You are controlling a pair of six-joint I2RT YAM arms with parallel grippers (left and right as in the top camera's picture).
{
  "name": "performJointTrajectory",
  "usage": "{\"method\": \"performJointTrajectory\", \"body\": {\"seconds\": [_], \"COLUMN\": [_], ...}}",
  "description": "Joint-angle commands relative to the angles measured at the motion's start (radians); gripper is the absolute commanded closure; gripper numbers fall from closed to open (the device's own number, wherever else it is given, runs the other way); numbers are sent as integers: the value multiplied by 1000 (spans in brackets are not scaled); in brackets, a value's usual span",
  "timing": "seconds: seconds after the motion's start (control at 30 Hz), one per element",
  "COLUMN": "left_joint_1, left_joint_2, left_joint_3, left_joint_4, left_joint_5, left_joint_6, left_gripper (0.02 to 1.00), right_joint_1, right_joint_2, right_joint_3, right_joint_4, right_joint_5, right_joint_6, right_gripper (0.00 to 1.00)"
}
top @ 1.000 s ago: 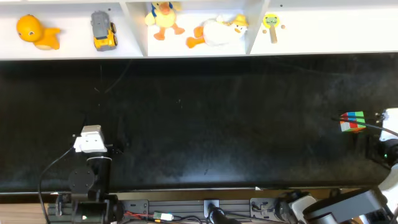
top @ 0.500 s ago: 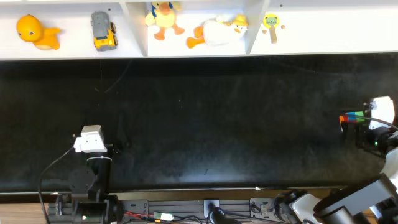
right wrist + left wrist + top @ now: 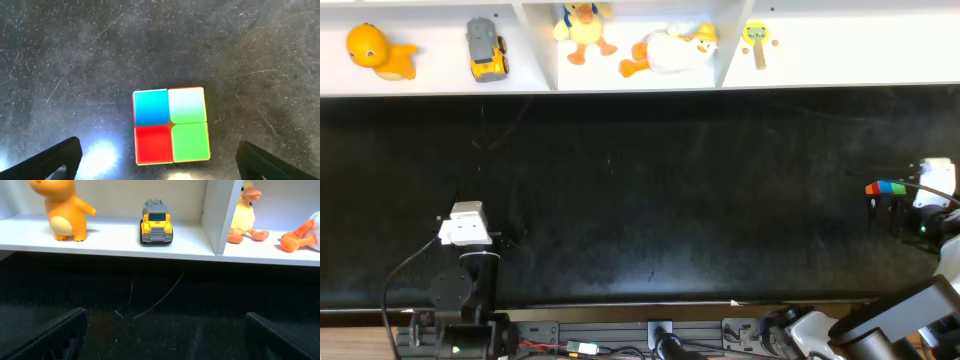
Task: Store Toys
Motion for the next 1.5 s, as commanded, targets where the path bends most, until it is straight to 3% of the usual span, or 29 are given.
{"method": "performJointTrajectory", "body": {"seconds": [0.03, 1.5], "left_joint_1": [5, 5], "left_joint_2": [-9, -9], "left_joint_3": [-3, -3], "left_joint_4": [-1, -1], "left_joint_5": [5, 5], "left_joint_6": [22, 22], "left_gripper": [20, 20], "right_joint_1": [3, 5], "right_joint_2": [1, 43], "right_joint_3": [-4, -82], "right_joint_4": [16, 137], "right_joint_5": [-9, 50], "right_joint_6": [16, 27], "right_gripper": [3, 3]}}
